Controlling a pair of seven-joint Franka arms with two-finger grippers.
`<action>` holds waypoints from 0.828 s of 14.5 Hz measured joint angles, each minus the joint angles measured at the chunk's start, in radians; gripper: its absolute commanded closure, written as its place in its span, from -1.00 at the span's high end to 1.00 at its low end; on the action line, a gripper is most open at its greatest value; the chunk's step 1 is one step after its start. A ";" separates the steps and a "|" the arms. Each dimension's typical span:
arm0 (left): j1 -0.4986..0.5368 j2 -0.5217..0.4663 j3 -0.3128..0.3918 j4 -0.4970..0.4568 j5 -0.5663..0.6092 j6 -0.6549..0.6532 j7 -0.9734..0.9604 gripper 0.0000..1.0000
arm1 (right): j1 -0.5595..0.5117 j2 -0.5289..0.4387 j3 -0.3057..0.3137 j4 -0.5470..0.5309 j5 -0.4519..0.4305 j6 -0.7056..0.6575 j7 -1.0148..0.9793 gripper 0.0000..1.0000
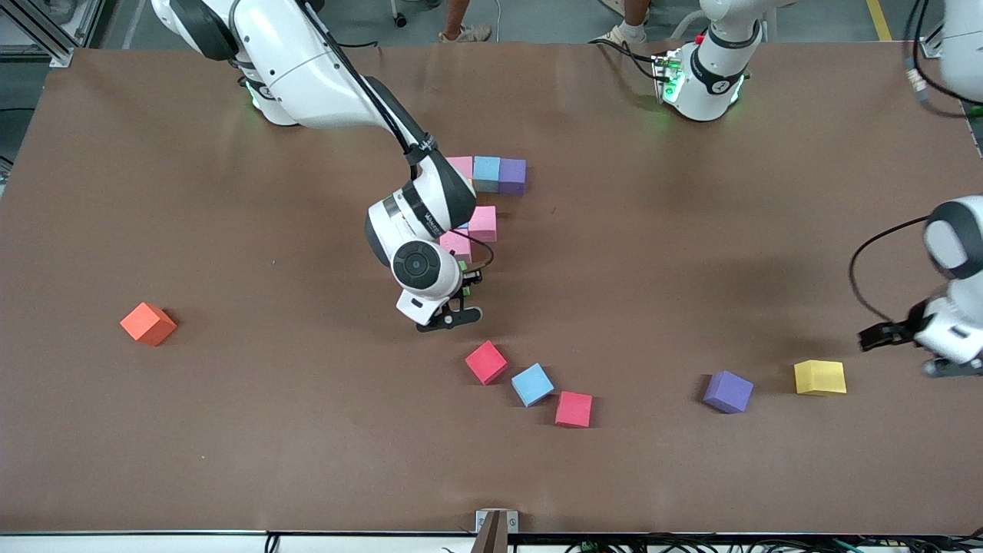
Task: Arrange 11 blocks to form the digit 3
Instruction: 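Grasp the yellow cube with the left gripper while the right gripper releases green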
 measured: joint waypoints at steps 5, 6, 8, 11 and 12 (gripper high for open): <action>-0.024 0.051 -0.021 0.023 -0.011 0.096 0.010 1.00 | 0.003 0.000 0.000 -0.017 0.000 0.014 0.000 -0.22; -0.028 0.066 -0.025 0.029 -0.021 0.115 0.012 1.00 | 0.003 0.000 0.000 -0.023 0.000 0.020 0.000 -0.22; -0.041 0.097 -0.034 0.032 -0.024 0.167 0.012 1.00 | 0.003 -0.001 0.000 -0.024 0.000 0.020 0.000 -0.22; -0.059 0.141 -0.048 0.035 -0.031 0.230 0.010 1.00 | 0.003 -0.001 0.000 -0.025 0.000 0.021 0.000 0.99; -0.066 0.149 -0.055 0.036 -0.031 0.236 0.007 1.00 | 0.003 -0.001 0.000 -0.025 0.000 0.021 0.001 1.00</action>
